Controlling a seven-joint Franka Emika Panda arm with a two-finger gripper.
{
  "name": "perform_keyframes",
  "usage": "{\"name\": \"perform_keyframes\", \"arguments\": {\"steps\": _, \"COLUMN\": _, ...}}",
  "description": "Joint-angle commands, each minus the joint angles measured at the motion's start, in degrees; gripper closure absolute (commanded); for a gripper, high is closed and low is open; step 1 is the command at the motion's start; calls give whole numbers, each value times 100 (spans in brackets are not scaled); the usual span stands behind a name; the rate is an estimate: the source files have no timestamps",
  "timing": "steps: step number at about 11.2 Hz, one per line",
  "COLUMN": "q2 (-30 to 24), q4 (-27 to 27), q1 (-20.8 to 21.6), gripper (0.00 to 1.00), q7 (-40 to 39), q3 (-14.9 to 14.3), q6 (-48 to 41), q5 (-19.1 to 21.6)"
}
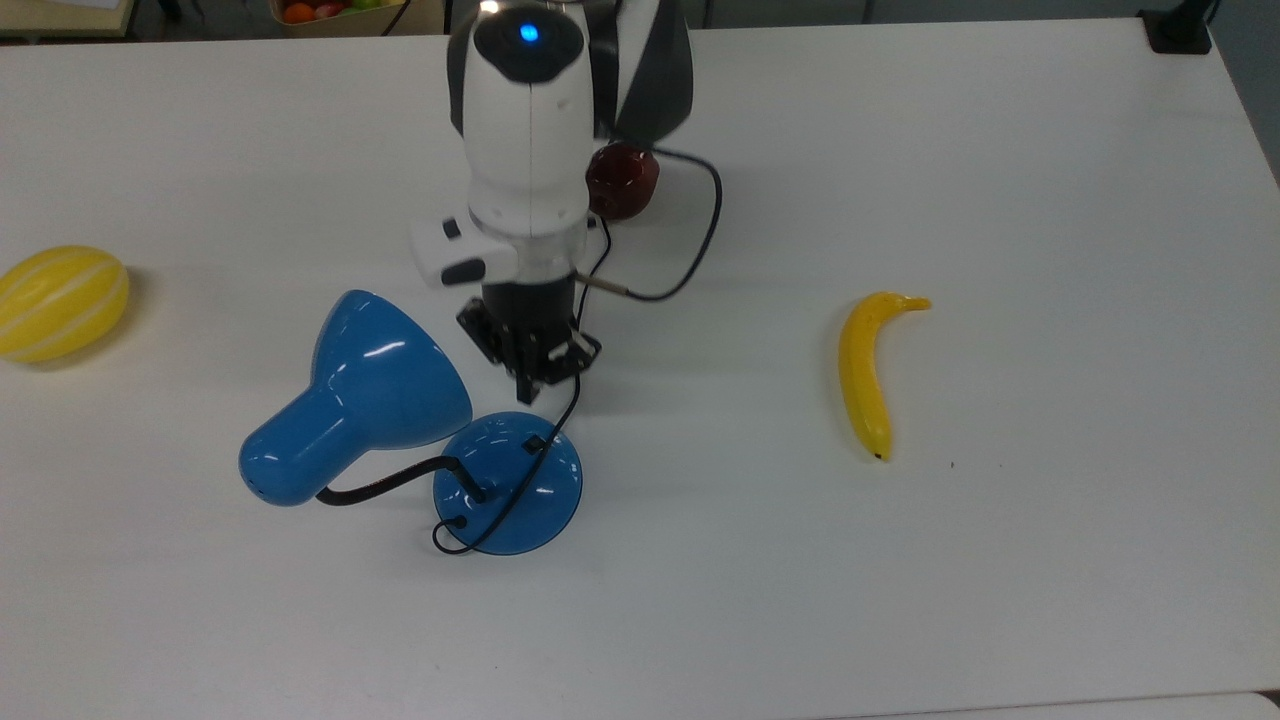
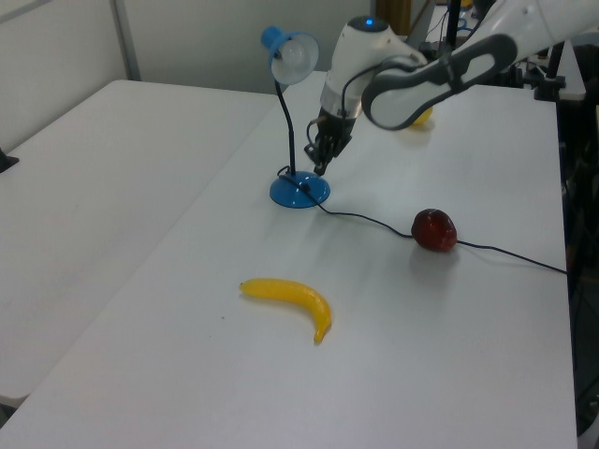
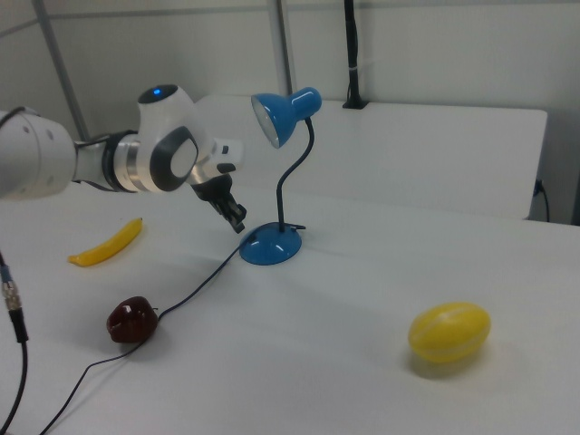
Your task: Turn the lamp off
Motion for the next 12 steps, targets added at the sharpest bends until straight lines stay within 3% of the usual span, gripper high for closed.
{"name": "perform_keyframes", "arguments": {"steps": 1, "q2": -1433, "q4": -1087, "q1": -178, "gripper": 95, "q7": -409, "q3": 66, "q6": -879, "q5": -98}}
{"name": "perform_keyframes", "arguments": {"steps": 2, "q2": -1714, "q4": -1202, "q1": -257, "gripper": 82, "q7": -699, "q3": 84, "q6": -1221, "q5": -28}}
{"name": "perform_keyframes", "arguments": {"steps": 3, "q2": -1961, "q4": -1308, "q1": -345, "gripper": 53, "q7": -1006, "q3": 93, "q6": -1555, "q5": -10}}
{"name": "perform_keyframes", "arguments": {"steps": 4, "q2": -2181, "q4": -1430, "q1": -381, "gripper": 1, "q7": -1209, "q3": 93, "q6": -1855, "q5": -10}}
{"name": "perform_keyframes", "arguments": {"steps": 8, "q2": -2604, "q4": -1502, "q1": -644, "gripper": 0, "q7": -1598, "q3": 224, "q6": -2769, "q5": -10}}
{"name": "perform_keyframes", "arguments": {"steps": 12, "q2": -2658, "q4": -1476, "q1": -610, "gripper": 0, "q7": -1651, "q3": 225, "q6": -2824, "q5": -10}}
